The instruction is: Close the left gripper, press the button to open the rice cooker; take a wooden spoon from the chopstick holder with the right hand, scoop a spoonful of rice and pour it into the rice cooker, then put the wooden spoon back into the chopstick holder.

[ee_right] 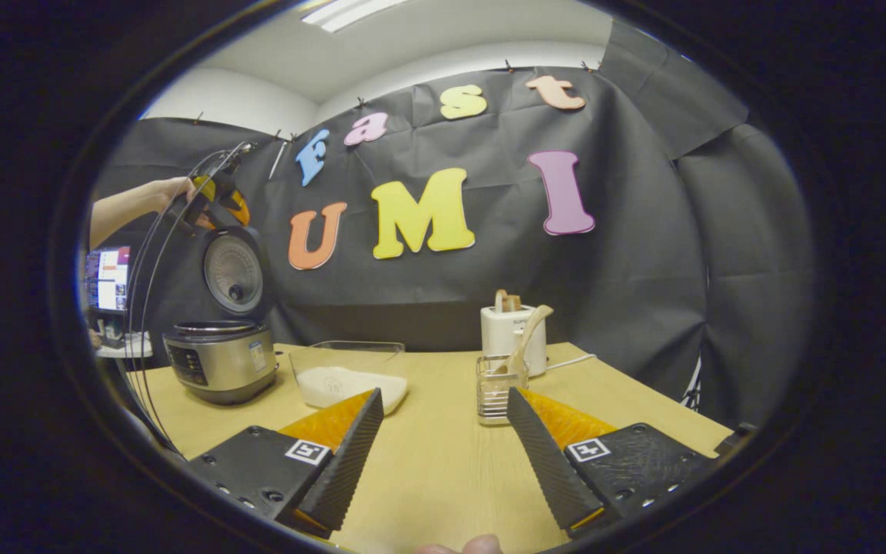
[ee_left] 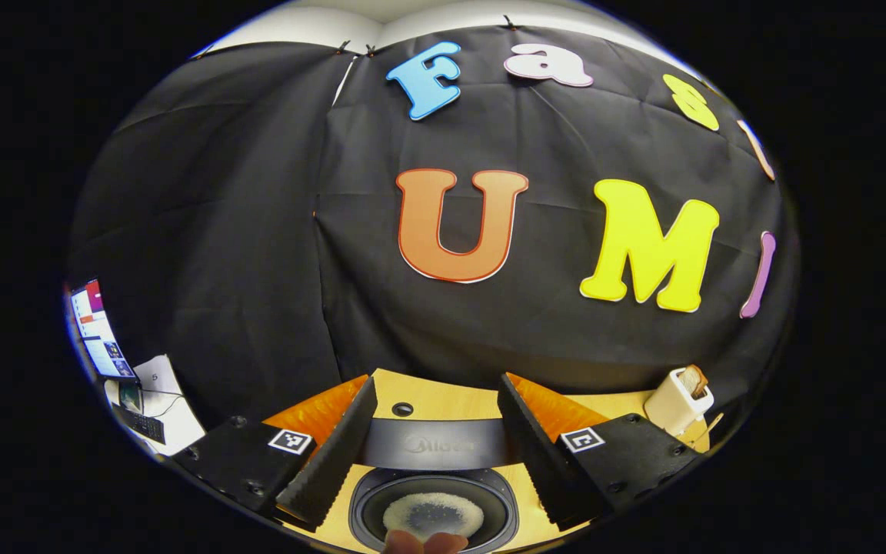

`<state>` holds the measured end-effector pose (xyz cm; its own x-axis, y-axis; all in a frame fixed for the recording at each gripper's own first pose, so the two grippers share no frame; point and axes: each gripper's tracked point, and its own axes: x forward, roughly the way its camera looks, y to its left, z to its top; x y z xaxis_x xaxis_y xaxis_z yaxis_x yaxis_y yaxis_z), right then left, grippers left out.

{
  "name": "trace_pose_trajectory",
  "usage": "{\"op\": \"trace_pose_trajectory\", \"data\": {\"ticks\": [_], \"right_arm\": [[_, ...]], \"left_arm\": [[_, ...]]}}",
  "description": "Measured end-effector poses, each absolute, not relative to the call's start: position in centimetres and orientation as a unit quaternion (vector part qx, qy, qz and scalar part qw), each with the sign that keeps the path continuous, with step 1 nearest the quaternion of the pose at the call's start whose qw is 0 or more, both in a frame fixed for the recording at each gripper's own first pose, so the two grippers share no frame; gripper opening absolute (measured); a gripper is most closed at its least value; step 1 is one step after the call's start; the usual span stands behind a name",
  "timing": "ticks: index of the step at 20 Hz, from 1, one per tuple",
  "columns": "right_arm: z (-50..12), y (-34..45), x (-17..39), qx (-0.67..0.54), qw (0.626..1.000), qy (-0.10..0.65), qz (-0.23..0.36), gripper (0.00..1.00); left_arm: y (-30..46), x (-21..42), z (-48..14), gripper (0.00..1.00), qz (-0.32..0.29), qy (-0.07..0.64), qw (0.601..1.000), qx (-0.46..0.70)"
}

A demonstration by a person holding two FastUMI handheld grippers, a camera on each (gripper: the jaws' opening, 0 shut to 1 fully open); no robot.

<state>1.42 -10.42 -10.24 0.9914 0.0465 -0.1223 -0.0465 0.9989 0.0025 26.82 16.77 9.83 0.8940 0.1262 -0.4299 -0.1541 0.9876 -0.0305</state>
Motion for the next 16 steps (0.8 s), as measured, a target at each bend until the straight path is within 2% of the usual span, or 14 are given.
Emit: {"op": "trace_pose_trajectory", "data": {"ticks": [1,2,3,4,5,6,11,12,13,16], "right_arm": [[-10.1,-10.1,1.4,-0.001,0.998,0.06,0.025,0.92],[-10.0,-9.8,1.1,-0.003,0.998,0.058,0.027,0.96],[-9.7,-9.4,0.9,-0.005,0.998,0.055,0.03,0.96],[-9.6,-9.2,0.6,-0.009,0.998,0.052,0.032,0.92],[-9.4,-8.9,0.2,-0.011,0.998,0.05,0.036,0.92],[-9.2,-8.5,0.0,-0.013,0.998,0.049,0.038,0.96],[-8.5,-8.0,-1.3,-0.022,0.998,0.042,0.036,0.96],[-8.6,-8.0,-1.5,-0.023,0.998,0.042,0.035,0.92],[-8.6,-8.0,-1.8,-0.022,0.998,0.042,0.035,0.96],[-8.6,-7.6,-2.1,-0.017,0.998,0.045,0.035,0.96]], "left_arm": [[16.7,26.2,9.7,1.0,0.07,0.215,0.974,-0.024],[16.5,25.4,9.7,1.0,0.07,0.208,0.975,-0.018],[16.4,24.7,9.6,1.0,0.068,0.204,0.977,-0.015],[16.2,23.7,9.3,1.0,0.067,0.202,0.977,-0.016],[16.0,22.8,9.1,1.0,0.067,0.201,0.977,-0.021],[15.7,21.9,8.7,1.0,0.067,0.202,0.977,-0.023],[14.6,16.4,5.7,1.0,0.058,0.204,0.977,-0.024],[14.3,15.3,4.9,1.0,0.058,0.203,0.977,-0.026],[14.1,14.4,4.0,1.0,0.058,0.203,0.977,-0.027],[13.6,11.9,1.4,1.0,0.059,0.215,0.975,-0.017]]}}
